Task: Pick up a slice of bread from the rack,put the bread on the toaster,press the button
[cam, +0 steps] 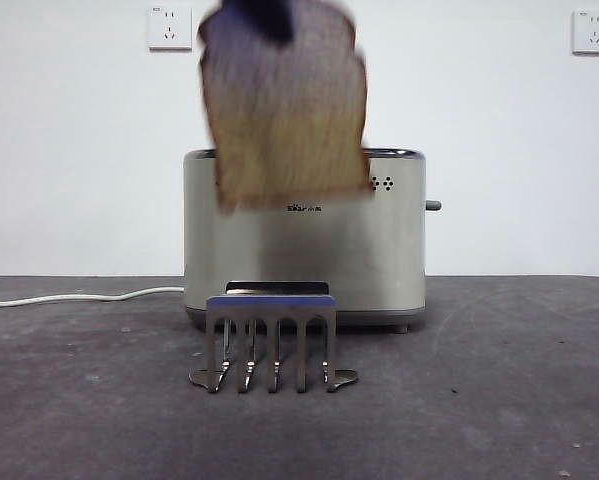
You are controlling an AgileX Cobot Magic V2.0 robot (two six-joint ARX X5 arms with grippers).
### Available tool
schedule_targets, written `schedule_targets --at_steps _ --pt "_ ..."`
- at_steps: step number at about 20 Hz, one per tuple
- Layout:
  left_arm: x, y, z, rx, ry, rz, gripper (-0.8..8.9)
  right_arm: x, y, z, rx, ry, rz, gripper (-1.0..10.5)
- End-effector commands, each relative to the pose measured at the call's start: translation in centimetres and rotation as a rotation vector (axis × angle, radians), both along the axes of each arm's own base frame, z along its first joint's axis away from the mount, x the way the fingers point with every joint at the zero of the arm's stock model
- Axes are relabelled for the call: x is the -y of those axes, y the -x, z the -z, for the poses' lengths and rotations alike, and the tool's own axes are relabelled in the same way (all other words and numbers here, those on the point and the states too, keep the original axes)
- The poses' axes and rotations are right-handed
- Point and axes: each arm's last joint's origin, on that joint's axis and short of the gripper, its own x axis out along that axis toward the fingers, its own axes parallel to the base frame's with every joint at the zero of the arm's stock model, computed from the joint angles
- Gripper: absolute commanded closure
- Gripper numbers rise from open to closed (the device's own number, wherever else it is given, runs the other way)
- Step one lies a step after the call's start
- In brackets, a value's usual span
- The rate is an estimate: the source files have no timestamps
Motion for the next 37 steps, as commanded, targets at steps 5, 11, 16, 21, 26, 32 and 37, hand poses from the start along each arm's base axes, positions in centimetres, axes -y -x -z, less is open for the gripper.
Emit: schedule_targets --at_steps 5,11,16,21,26,32,37 --pt "-1.0 0.2 -7.0 0.344 0.064 -0.044 8.23 0.0 0.0 0.0 0.001 0.005 -0.008 9.6" --pt "-1.3 -2.5 -6.5 0.419 0.034 -0.050 8.23 0.0 0.1 0.1 -0.014 0.006 -0.008 9.6" --pt "-0.7 -5.0 -4.6 0.370 0.027 -0.009 8.23 0.0 0.0 0.2 -0.022 0.006 -0.008 9.6" --pt "0.4 -6.7 -2.6 0.342 -0.017 0.010 8.23 0.0 0.0 0.3 -0.026 0.006 -0.008 9.6" --pt "0.6 -8.3 -1.1 0.301 -0.022 0.012 8.23 0.0 0.0 0.3 -0.031 0.007 -0.008 9.6" --pt "-0.1 -9.7 -0.3 0.271 -0.008 0.005 8.23 -0.1 -0.2 0.4 -0.039 0.007 -0.008 9.6" --pt "-0.3 -11.1 1.1 0.229 -0.009 0.001 8.23 -0.1 -0.8 0.7 -0.064 0.009 -0.009 9.6"
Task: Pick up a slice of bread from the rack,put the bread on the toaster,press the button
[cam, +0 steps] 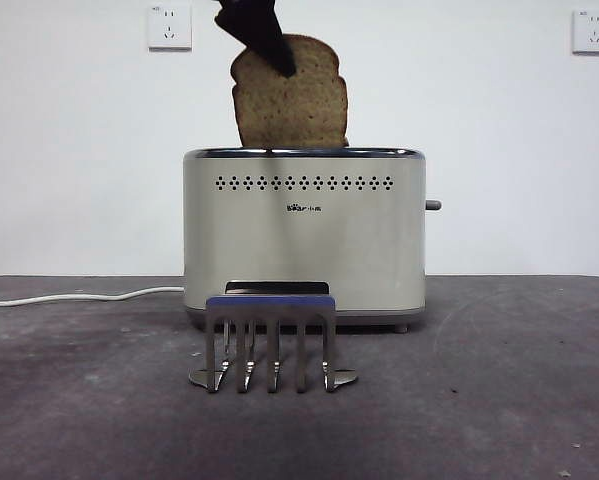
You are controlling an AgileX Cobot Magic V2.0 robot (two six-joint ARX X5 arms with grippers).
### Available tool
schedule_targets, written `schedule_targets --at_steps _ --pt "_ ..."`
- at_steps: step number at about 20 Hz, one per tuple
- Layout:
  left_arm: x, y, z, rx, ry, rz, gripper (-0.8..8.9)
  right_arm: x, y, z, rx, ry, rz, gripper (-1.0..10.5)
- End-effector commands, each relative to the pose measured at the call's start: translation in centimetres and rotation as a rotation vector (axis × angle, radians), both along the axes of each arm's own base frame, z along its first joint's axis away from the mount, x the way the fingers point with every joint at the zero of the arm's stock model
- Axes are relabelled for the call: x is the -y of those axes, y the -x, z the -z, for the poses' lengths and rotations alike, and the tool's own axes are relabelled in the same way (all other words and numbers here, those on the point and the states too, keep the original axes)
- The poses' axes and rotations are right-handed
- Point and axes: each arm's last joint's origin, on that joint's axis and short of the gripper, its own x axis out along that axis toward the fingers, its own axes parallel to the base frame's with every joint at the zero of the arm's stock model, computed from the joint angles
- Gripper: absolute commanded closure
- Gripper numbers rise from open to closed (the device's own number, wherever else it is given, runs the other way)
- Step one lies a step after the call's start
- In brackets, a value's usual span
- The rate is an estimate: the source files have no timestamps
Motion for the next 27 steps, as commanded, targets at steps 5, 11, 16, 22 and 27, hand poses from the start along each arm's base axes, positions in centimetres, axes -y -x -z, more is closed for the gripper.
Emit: schedule_targets --at_steps 5,11,16,22,27 --pt "1.2 -2.8 3.9 -0.072 -0.026 0.003 8.23 -0.1 -0.6 0.3 -0.015 0.006 -0.009 9.6" --pt "1.6 -4.1 4.6 -0.054 0.030 -0.044 6.28 -0.2 -1.9 0.4 -0.001 0.009 -0.012 9.6" --pt "1.6 -4.2 4.5 -0.062 0.064 -0.076 5.78 -0.3 -3.8 0.6 0.029 0.005 -0.010 9.6" --pt "1.3 -3.7 3.1 -0.073 0.144 -0.143 5.56 -0.5 -7.3 1.2 0.065 -0.023 0.010 9.6" --pt "-0.3 -1.0 -1.3 -0.079 0.311 -0.243 5.56 -0.9 -11.4 2.0 0.115 -0.128 0.009 9.6"
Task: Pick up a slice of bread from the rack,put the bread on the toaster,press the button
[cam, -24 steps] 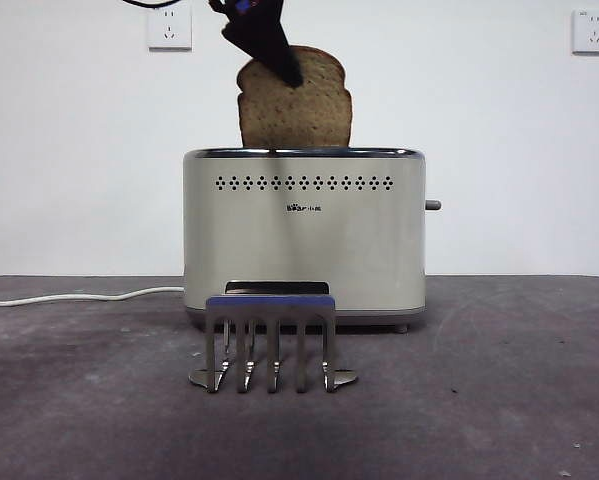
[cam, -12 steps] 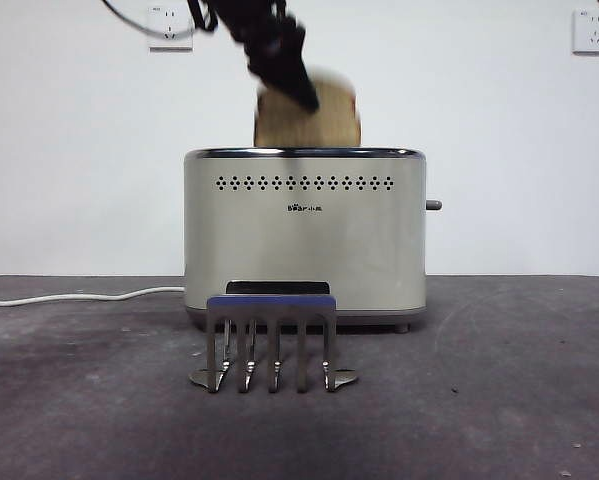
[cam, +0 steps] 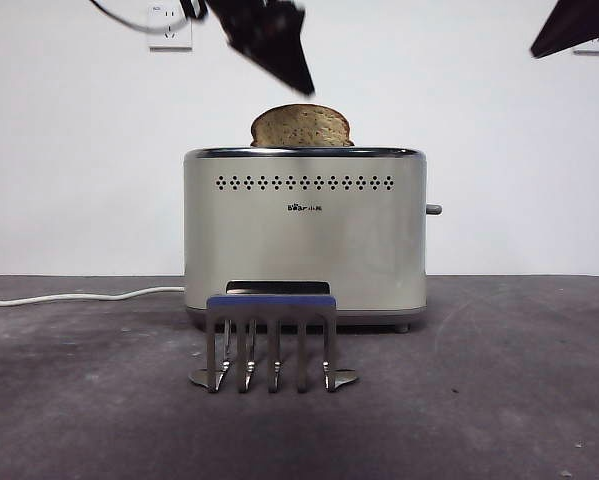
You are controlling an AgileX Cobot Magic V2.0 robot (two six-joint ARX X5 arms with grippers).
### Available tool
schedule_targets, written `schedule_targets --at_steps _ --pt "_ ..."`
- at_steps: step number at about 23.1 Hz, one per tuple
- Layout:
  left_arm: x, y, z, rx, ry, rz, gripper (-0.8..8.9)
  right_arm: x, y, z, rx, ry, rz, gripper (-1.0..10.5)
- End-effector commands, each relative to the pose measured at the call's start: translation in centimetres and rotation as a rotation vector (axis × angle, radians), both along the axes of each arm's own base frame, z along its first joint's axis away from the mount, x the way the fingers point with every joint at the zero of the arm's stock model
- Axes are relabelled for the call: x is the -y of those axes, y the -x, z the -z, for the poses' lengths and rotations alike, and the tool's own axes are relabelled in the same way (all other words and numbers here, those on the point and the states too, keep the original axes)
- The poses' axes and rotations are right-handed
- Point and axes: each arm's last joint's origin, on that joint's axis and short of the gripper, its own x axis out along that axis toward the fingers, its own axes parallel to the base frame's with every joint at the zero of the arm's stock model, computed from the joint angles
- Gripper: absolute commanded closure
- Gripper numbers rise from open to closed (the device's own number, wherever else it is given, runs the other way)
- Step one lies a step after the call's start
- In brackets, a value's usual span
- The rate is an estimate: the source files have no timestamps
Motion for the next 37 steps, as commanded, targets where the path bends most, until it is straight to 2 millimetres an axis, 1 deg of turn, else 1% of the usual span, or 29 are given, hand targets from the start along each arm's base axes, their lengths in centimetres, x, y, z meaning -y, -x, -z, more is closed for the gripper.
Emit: schedule_targets --at_steps 1,3,7,11,14,17,21,24,27,37 --pt "-1.1 1.8 -2.7 -0.029 0.140 -0.087 5.56 -0.3 -1.9 0.5 -0.006 -0.111 -0.030 9.6" --pt "-2.3 3.8 -5.0 -0.044 0.224 -0.131 5.56 -0.5 -3.9 1.3 -0.007 -0.186 -0.040 9.6" --pt "-5.1 8.6 -9.0 -0.069 0.358 -0.190 5.57 -1.0 -8.1 3.8 -0.067 -0.338 -0.070 9.6" --pt "-7.1 12.0 -11.2 -0.072 0.428 -0.190 5.57 -1.2 -11.2 5.2 -0.116 -0.357 -0.053 9.6" --pt "-8.2 14.0 -12.3 -0.070 0.468 -0.166 5.57 -1.3 -13.1 5.9 -0.140 -0.363 -0.047 9.6" --pt "-9.2 15.6 -13.1 -0.051 0.486 -0.157 5.57 -1.4 -14.6 6.6 -0.161 -0.369 -0.040 9.6" --pt "-9.8 16.9 -13.6 -0.071 0.521 -0.126 5.57 -1.5 -16.1 8.1 -0.197 -0.371 -0.031 9.6" --pt "-10.0 17.3 -13.7 -0.079 0.528 -0.104 5.57 -1.6 -16.8 9.3 -0.220 -0.370 -0.028 9.6" --pt "-10.0 17.3 -13.7 -0.083 0.526 -0.105 5.57 -1.6 -17.2 10.3 -0.239 -0.368 -0.026 9.6" --pt "-10.0 17.3 -13.5 -0.099 0.515 -0.110 5.57 -1.7 -17.7 12.2 -0.279 -0.348 -0.023 9.6"
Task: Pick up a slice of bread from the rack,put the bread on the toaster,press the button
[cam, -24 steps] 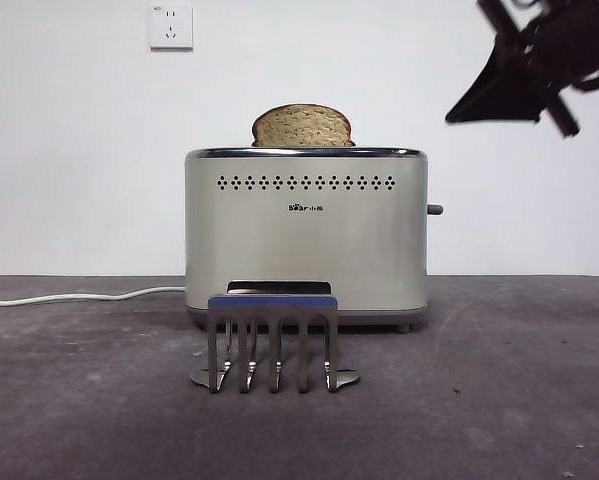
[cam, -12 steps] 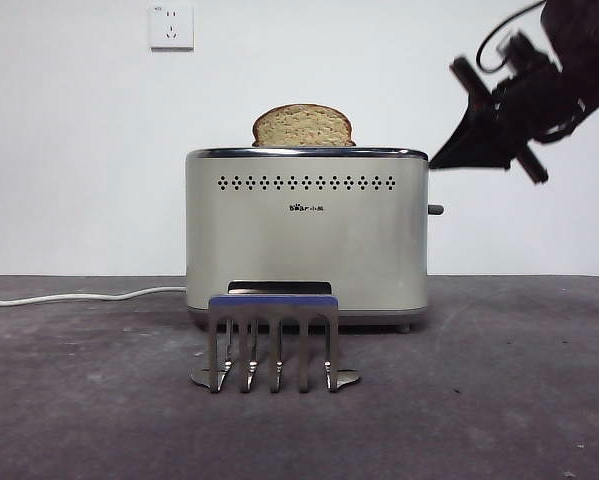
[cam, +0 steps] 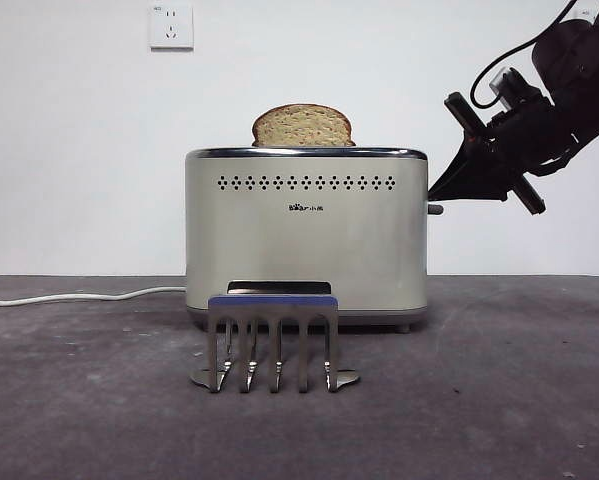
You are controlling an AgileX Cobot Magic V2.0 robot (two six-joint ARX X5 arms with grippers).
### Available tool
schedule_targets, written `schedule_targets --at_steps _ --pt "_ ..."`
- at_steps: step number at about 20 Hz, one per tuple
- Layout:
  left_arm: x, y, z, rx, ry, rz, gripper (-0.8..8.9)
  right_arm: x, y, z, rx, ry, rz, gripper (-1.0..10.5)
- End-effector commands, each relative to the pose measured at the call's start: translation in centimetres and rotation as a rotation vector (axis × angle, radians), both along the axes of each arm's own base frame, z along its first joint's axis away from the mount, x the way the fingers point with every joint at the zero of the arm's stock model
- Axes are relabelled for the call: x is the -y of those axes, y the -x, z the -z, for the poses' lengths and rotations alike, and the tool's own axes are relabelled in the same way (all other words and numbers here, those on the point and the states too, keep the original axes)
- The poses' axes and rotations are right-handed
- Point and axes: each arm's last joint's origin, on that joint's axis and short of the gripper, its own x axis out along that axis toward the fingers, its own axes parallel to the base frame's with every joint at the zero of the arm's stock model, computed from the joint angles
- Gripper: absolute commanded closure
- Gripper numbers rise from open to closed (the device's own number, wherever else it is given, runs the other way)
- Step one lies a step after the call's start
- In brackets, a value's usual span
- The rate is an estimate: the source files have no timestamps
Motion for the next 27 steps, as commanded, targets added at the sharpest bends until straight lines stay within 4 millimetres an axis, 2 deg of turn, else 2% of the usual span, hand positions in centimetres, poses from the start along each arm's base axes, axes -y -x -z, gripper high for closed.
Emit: schedule_targets --at_steps 1,12,18,27 --pt "0.0 0.0 0.0 -0.004 0.007 0.005 5.57 -0.1 -0.4 1.3 -0.026 0.013 -0.008 9.6" --pt "0.0 0.0 0.1 -0.009 0.004 0.004 5.57 -0.3 -0.6 5.0 -0.128 0.085 -0.028 9.6" --pt "0.0 0.0 0.1 -0.010 0.003 0.004 5.57 -0.4 -0.9 7.7 -0.204 0.092 -0.034 9.6" --pt "0.0 0.0 0.1 -0.009 0.003 0.004 5.57 -0.3 -0.8 7.8 -0.210 0.099 -0.039 9.6"
